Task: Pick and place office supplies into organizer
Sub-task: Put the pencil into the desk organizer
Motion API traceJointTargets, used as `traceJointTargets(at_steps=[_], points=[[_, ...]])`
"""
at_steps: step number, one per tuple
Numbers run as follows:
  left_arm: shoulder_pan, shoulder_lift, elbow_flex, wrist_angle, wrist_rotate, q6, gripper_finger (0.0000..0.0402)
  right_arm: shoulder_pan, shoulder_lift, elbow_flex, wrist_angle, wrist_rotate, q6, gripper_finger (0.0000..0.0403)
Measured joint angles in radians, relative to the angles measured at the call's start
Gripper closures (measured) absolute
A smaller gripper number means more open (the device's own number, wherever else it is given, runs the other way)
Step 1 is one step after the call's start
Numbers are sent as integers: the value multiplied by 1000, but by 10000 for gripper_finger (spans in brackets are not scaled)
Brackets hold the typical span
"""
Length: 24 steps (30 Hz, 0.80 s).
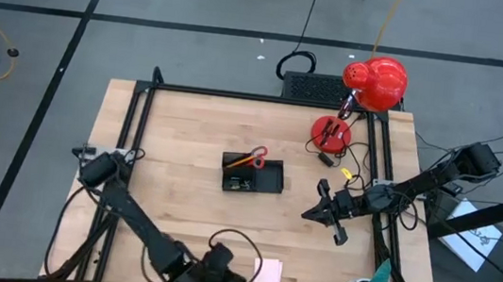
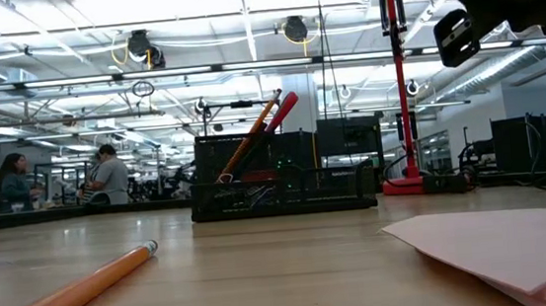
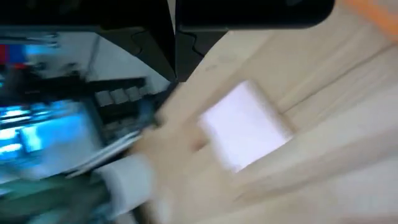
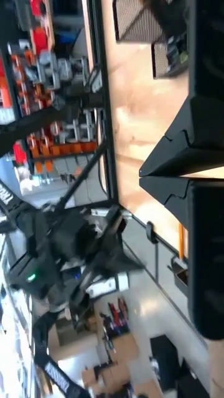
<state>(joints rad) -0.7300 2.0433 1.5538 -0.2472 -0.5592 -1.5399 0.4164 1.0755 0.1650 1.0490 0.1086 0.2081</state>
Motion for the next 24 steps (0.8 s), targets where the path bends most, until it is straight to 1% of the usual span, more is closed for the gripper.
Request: traceJointTargets(at_steps=[3,6,9,11,12,14,16,20,22,24], points=[[54,29,5,-57,106,-89,400,3,0,-1,-6,-35,-8,401],[119,64,79,-186,220,-147,400,3,0,-2,-8,-67,-10,402],[154,94,206,-412,321,-167,401,3,0,-2,-12,-87,-13,402],[169,99,313,-563,380,-183,401,3,0,-2,-26,-88,-20,401],[173,97,361,-641,399,-204,401,3,0,-2,-38,-88,-22,401],[175,91,423,-770,406,-271,401,2,0,-2,-57,-84,-22,402],[170,94,438,-816,415,-338,401,2,0,-2,-62,-84,-30,402],[153,118,424,-835,486,-403,401,2,0,-2,-60,-83,-48,401],[150,139,421,-841,512,-407,401,2,0,-2,-60,-82,-49,402],[154,163,419,-840,518,-386,401,2,0,-2,-60,-81,-48,402]])
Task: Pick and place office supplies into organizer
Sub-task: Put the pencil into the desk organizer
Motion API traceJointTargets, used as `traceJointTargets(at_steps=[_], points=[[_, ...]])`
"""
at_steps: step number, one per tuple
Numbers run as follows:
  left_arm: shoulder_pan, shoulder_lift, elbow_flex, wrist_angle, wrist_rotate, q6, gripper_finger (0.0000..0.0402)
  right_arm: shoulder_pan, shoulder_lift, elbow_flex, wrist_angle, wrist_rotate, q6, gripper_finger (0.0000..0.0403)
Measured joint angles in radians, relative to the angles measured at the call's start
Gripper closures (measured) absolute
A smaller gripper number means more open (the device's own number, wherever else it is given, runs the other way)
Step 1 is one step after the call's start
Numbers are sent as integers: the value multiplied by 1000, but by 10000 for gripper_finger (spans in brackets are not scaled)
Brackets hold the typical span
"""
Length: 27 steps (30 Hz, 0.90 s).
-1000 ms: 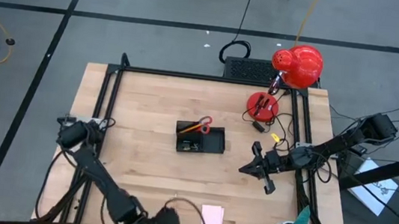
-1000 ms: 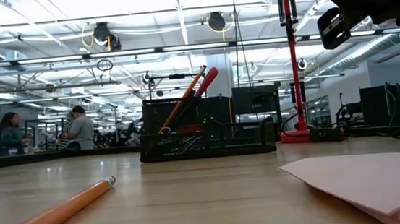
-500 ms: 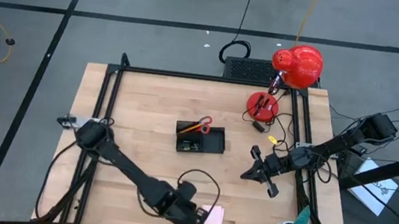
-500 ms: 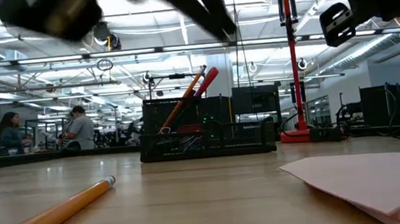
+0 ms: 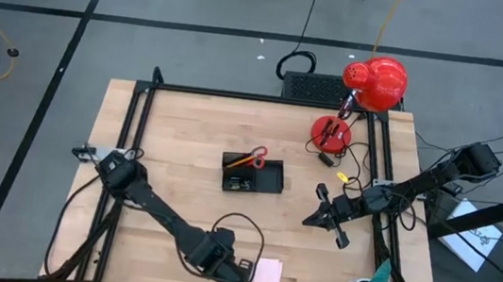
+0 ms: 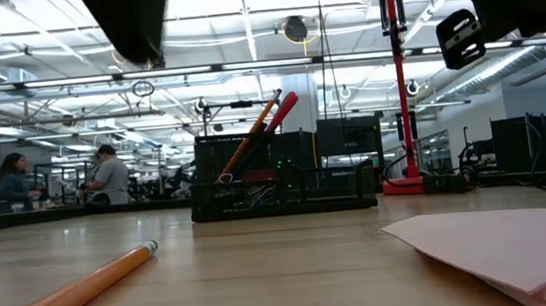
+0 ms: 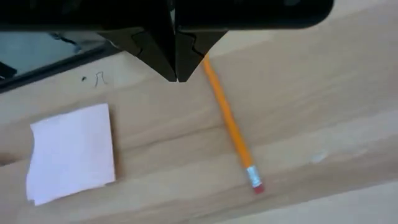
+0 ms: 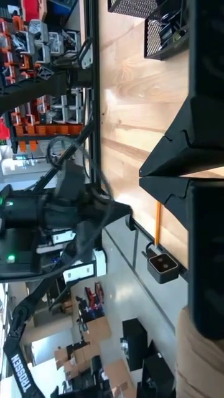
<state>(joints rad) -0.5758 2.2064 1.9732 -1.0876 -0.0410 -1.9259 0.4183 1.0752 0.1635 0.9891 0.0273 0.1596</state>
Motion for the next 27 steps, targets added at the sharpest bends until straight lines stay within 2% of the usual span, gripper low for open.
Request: traceJointTargets(at_steps=[4,9,14,20,27], points=[[13,11,0,23,-1,92,397,0,0,0,1,-2,9,399],[25,20,0,36,-30,166,372,0,0,0,1,-2,16,399],[26,18,-1,38,-63,144,327,0,0,0,1,-2,36,399],[24,18,-56,44,-1,85,266,0,0,0,0,-3,35,399],[23,18,-110,50,41,12,239,0,0,0,1,-3,37,399]])
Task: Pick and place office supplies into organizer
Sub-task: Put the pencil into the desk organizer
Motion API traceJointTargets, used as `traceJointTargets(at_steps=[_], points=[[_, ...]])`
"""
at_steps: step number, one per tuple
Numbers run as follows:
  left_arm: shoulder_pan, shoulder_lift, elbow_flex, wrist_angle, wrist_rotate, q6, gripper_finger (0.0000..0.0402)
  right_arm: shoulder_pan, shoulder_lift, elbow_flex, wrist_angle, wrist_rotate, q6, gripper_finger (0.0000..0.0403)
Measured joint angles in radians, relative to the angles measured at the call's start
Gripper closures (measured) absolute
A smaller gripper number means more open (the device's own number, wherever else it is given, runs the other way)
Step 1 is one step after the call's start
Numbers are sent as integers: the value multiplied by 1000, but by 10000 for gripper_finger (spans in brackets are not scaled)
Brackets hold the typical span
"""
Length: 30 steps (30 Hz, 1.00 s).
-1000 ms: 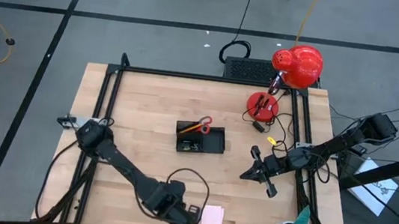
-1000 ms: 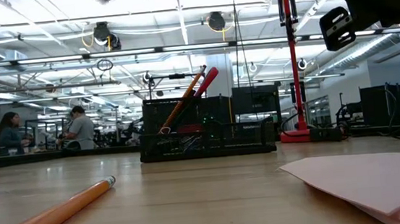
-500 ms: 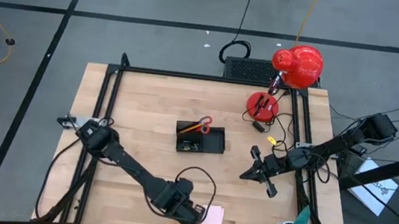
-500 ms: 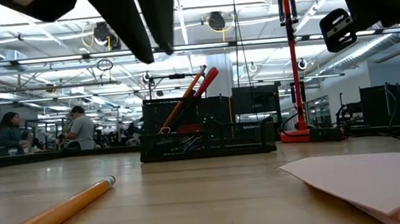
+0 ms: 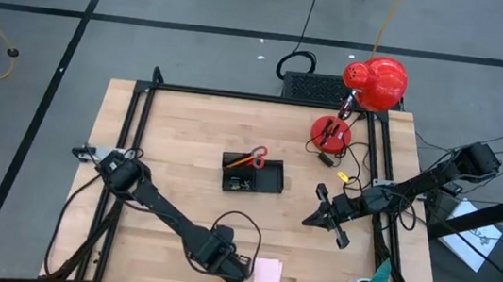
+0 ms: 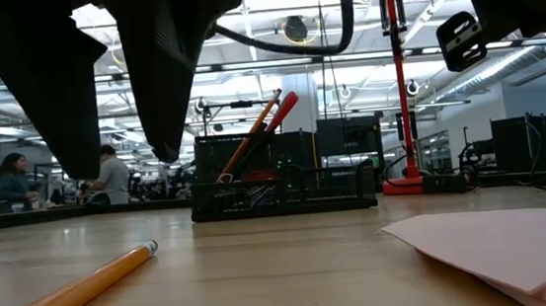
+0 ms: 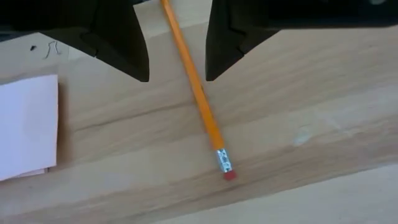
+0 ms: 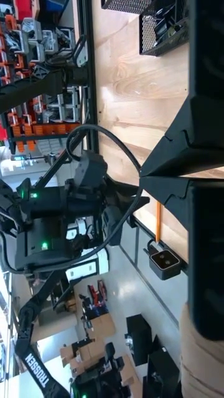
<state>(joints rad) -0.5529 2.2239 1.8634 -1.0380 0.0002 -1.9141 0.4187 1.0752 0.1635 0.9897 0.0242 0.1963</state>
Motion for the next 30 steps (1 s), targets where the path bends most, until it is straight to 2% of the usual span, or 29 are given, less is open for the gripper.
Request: traceJointTargets(at_steps=[8,15,20,30], points=[[8,-1,-91,126,0,0,238,0,0,0,0,0,0,399],[21,-1,-150,130,6,1,238,0,0,0,0,0,1,399],[23,-6,-180,139,51,8,238,0,0,0,0,0,1,399],[22,-10,-256,247,68,18,238,0,0,0,0,0,1,399]])
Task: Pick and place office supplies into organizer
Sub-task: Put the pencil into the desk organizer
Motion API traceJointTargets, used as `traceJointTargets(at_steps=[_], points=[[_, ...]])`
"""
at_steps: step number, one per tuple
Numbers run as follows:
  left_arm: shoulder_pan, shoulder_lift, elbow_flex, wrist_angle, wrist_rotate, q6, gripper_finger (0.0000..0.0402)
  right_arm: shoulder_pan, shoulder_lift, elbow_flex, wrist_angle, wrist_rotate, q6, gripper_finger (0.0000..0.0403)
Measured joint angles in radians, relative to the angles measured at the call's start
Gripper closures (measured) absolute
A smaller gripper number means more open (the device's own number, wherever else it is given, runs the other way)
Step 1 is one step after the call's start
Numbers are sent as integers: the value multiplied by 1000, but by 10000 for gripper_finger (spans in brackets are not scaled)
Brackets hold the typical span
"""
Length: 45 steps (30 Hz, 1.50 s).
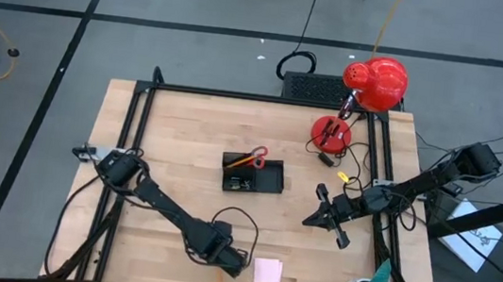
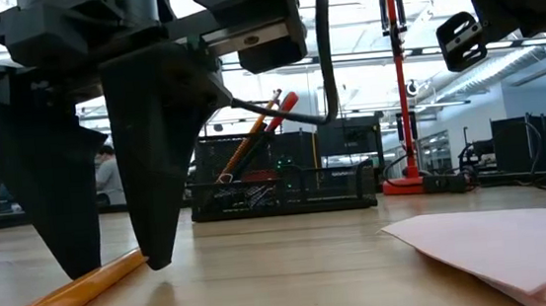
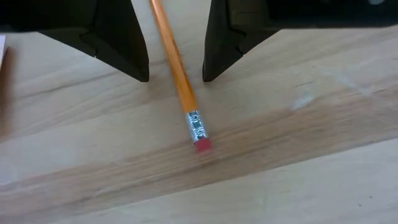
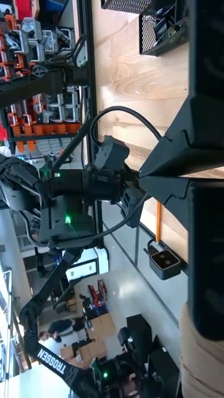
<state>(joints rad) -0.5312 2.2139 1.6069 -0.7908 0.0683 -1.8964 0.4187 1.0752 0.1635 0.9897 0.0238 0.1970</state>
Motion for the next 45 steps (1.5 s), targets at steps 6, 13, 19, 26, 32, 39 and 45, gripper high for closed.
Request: traceJointTargets(at_steps=[6,13,19,26,32,39,45], points=[[-3,1,-11,-3,-2,28,238,0,0,0,0,0,0,399],[-6,1,-11,-21,-22,59,238,0,0,0,0,0,-3,399],[2,35,-6,-10,2,48,239,0,0,0,0,0,-2,398],[38,39,-5,-12,6,-19,238,0,0,0,0,0,0,399],[69,39,-5,-24,23,-38,238,0,0,0,0,0,0,399],[74,43,-2,-44,14,-72,238,0,0,0,-5,0,0,399],[74,43,-2,-40,-2,-102,238,0,0,0,-7,0,0,399]])
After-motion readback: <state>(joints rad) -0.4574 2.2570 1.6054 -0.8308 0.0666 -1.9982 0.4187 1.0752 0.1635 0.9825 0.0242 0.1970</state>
